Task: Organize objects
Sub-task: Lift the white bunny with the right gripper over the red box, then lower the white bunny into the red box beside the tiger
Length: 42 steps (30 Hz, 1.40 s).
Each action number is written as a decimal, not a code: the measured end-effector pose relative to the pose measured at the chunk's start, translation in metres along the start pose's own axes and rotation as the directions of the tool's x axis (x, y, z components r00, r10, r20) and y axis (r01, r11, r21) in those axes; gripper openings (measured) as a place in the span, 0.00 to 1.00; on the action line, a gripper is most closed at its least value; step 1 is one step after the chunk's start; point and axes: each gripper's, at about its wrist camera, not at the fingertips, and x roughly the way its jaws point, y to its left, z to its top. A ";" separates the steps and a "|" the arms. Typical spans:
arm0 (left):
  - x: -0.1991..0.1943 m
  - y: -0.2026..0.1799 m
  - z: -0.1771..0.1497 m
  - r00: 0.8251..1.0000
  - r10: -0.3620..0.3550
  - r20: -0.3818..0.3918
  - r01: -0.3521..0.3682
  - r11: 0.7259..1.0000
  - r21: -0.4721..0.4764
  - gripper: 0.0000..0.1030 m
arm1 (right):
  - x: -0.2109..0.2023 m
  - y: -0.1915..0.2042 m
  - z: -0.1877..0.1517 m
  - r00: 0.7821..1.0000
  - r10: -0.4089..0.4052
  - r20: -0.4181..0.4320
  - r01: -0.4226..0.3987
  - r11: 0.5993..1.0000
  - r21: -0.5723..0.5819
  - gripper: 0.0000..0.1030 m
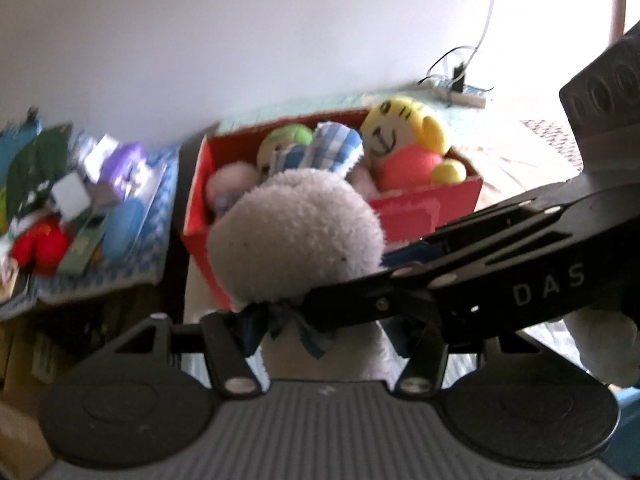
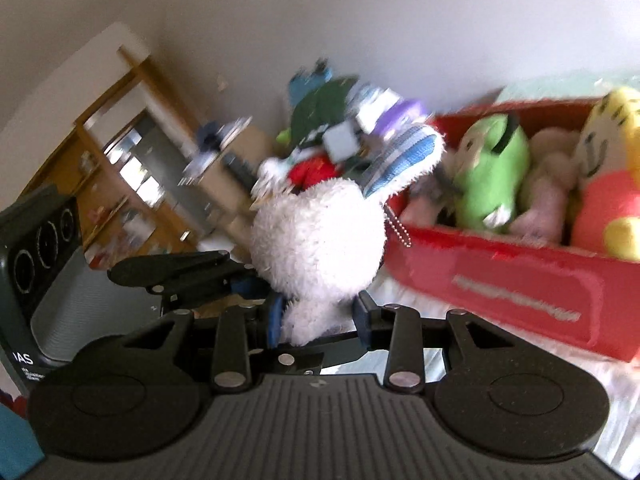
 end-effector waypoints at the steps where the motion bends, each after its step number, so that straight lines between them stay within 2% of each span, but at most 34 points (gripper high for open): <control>1: 0.001 0.003 0.004 1.000 -0.020 0.017 0.019 1.000 0.018 0.59 | -0.003 0.000 0.001 0.999 -0.025 0.027 0.025 1.000 0.014 0.37; 5: 0.008 0.012 0.021 0.991 -0.115 0.061 0.111 0.992 0.064 0.59 | -0.014 -0.002 0.007 0.985 -0.132 0.113 0.128 0.991 0.048 0.38; 9: 0.021 0.004 0.041 0.977 -0.187 0.098 0.175 0.977 0.121 0.59 | -0.024 -0.007 0.015 0.954 -0.243 0.174 0.230 0.969 0.090 0.38; 14: 0.039 -0.009 0.065 0.956 -0.266 0.122 0.248 0.958 0.146 0.60 | -0.033 -0.023 0.030 0.918 -0.338 0.208 0.316 0.939 0.134 0.38; 17: 0.052 -0.013 0.080 0.948 -0.291 0.125 0.274 0.952 0.139 0.59 | -0.029 -0.032 0.039 0.903 -0.374 0.212 0.353 0.926 0.133 0.38; 21: 0.070 -0.018 0.093 0.952 -0.284 0.117 0.269 0.954 0.132 0.59 | -0.024 -0.043 0.046 0.889 -0.407 0.208 0.389 0.913 0.125 0.38; 33: 0.122 -0.016 0.109 0.958 -0.282 0.057 0.282 0.959 0.012 0.59 | -0.011 -0.076 0.056 0.882 -0.441 0.168 0.415 0.894 0.166 0.38; 38: 0.141 -0.013 0.107 0.967 -0.254 0.018 0.254 0.967 0.000 0.59 | 0.003 -0.087 0.057 0.893 -0.428 0.139 0.398 0.895 0.199 0.38; 42: 0.147 -0.003 0.101 0.971 -0.238 -0.002 0.238 0.971 -0.028 0.59 | 0.012 -0.091 0.058 0.914 -0.387 0.119 0.357 0.909 0.217 0.38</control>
